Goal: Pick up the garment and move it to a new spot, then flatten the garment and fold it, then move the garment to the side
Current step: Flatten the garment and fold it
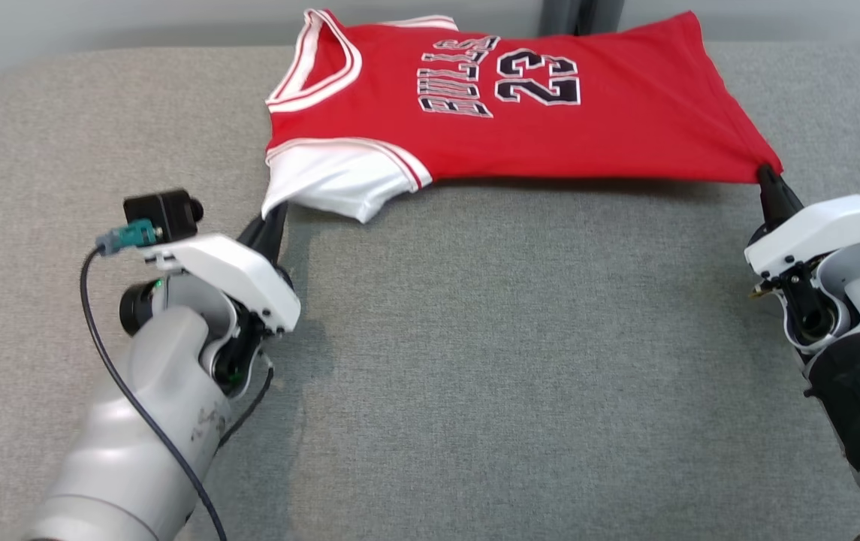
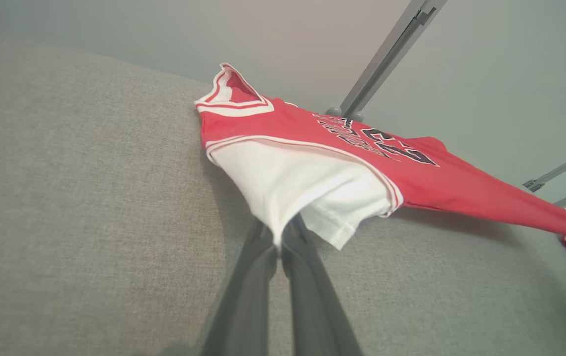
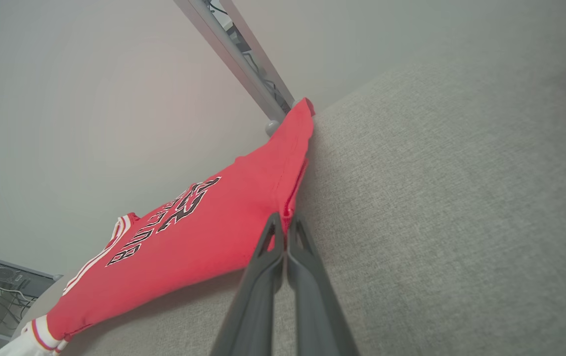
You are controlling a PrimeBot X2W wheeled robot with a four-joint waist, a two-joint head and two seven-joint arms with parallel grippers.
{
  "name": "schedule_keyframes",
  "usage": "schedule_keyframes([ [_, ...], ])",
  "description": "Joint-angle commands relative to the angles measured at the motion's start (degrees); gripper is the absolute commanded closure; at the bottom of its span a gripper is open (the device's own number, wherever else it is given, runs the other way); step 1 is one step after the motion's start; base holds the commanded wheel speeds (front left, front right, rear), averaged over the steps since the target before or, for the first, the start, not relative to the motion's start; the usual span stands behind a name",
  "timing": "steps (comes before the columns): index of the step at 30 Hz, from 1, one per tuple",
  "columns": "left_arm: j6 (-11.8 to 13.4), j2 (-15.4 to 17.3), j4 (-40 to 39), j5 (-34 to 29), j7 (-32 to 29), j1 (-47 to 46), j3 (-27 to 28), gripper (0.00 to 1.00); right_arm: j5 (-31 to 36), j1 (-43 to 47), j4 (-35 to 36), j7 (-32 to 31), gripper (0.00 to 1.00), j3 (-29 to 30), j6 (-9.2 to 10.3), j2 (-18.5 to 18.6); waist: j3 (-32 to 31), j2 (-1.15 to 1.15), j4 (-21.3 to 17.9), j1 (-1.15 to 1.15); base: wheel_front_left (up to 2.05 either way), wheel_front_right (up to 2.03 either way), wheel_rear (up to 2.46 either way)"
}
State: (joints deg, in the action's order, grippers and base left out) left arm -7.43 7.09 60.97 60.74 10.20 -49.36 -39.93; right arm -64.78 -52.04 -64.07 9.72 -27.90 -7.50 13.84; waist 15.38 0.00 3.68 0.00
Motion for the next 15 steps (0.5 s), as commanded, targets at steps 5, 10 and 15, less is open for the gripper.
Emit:
schedule_keyframes([
  [5, -0.1, 1.3, -0.8, 0.4, -1.2, 3.6, -2.6, 1.0, -1.5, 2.6, -0.2, 1.3, 1.0, -1.3, 0.02, 1.0, -2.5, 0.0, 1.2, 0.0, 0.0, 0.0, 0.0],
  [10, -0.1, 2.9, -2.8, -0.1, -4.7, 6.9, -6.8, 1.0, -2.1, 4.5, -0.3, 2.3, 1.0, -3.2, 0.01, 1.5, -4.5, 0.0, 1.6, 0.0, 0.0, 0.0, 0.0],
  [15, -0.1, 4.7, -5.9, -1.3, -7.8, 9.8, -12.1, 1.0, -2.7, 6.1, 0.3, 2.5, 1.0, -5.1, 0.01, 2.2, -5.6, 0.0, 1.9, 0.0, 0.0, 0.0, 0.0],
])
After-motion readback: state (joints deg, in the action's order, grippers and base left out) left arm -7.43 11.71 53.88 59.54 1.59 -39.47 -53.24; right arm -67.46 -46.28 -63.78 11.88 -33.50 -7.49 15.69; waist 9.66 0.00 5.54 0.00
